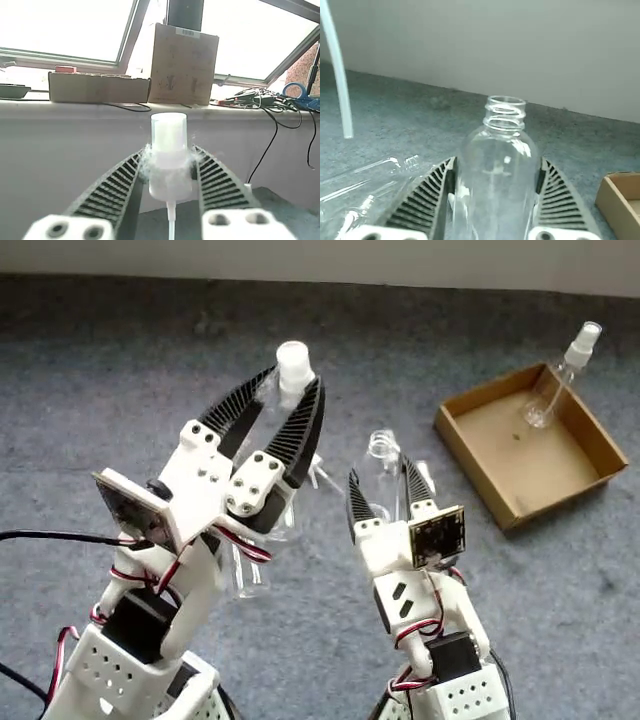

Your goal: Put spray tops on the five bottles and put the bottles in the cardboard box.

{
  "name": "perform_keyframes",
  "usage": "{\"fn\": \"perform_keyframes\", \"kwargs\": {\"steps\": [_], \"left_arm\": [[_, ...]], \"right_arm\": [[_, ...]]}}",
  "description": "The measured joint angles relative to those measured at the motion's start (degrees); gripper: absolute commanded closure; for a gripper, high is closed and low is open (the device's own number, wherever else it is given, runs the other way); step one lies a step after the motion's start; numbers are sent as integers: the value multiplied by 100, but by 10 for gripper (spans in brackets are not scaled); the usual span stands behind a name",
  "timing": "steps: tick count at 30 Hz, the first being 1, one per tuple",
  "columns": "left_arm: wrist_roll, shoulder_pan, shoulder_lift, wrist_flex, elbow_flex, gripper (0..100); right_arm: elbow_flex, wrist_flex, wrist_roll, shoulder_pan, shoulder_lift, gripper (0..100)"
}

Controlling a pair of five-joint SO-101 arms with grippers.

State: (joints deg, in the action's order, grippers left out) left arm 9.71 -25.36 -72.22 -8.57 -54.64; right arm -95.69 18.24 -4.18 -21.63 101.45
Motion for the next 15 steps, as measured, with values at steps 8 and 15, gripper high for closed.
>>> {"fn": "perform_keyframes", "kwargs": {"steps": [8, 15], "left_arm": [[0, 0, -18, 158, 0, 958], [0, 0, -18, 158, 0, 958]], "right_arm": [[0, 0, -484, 0, 0, 860], [0, 202, -492, 0, 176, 860]]}}
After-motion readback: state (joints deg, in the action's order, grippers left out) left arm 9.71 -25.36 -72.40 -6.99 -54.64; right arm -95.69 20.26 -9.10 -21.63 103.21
